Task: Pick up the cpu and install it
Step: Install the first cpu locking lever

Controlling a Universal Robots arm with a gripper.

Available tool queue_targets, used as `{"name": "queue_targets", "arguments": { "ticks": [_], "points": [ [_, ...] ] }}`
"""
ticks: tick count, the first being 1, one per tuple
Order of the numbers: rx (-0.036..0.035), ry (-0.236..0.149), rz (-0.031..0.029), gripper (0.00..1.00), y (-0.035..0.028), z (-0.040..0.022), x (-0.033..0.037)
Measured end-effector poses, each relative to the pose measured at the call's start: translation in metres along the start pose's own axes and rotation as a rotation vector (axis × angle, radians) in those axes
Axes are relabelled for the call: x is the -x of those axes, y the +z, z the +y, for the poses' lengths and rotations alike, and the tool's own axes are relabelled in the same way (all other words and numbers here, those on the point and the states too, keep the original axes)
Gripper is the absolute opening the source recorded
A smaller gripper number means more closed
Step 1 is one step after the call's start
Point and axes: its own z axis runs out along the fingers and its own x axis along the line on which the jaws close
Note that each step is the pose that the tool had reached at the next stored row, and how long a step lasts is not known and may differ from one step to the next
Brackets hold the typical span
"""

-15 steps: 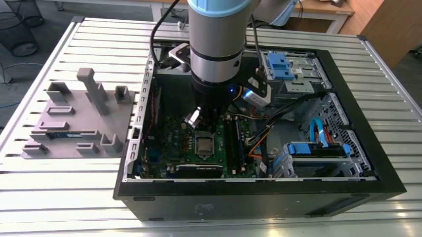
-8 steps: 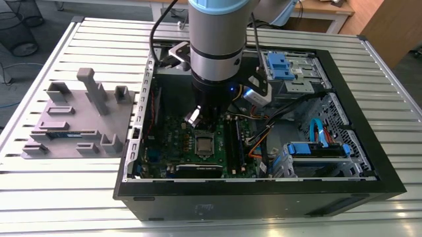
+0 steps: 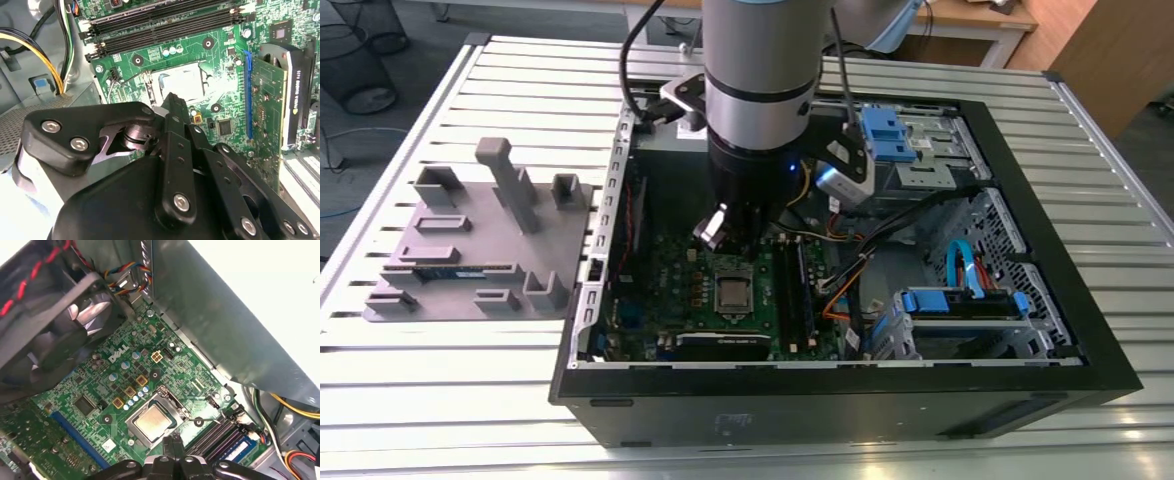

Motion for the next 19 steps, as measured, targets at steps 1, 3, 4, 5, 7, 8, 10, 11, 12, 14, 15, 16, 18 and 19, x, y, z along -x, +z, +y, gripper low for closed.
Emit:
{"name": "queue_targets", "arguments": {
  "ticks": [1,3,4,5,7,8,10,11,12,14,15,16,18,19],
  "points": [
    [0.0015,0.000,-0.0016,0.11,-0.0001,0.0000,0.0000],
    [0.0177,0.001,-0.0184,0.11,-0.0001,0.0000,0.0000],
    [0.0286,0.002,-0.0298,0.11,-0.0002,0.0000,0.0000],
    [0.0396,0.003,-0.0414,0.11,-0.0001,0.0000,0.0000],
    [0.0538,0.003,-0.0558,0.11,-0.0002,0.0000,0.0000],
    [0.0546,0.004,-0.0568,0.11,-0.0002,0.0001,0.0001],
    [0.0550,0.004,-0.0572,0.11,-0.0002,0.0003,0.0007],
    [0.0551,0.004,-0.0572,0.11,-0.0002,0.0006,0.0014],
    [0.0551,0.004,-0.0573,0.11,-0.0001,0.0011,0.0024],
    [0.0551,0.004,-0.0573,0.11,0.0000,0.0020,0.0049],
    [0.0551,0.003,-0.0572,0.11,0.0000,0.0023,0.0062],
    [0.0551,0.004,-0.0572,0.11,0.0001,0.0025,0.0077],
    [0.0551,0.004,-0.0573,0.11,0.0002,0.0023,0.0109],
    [0.0551,0.004,-0.0572,0.11,0.0003,0.0016,0.0126]
  ]
}}
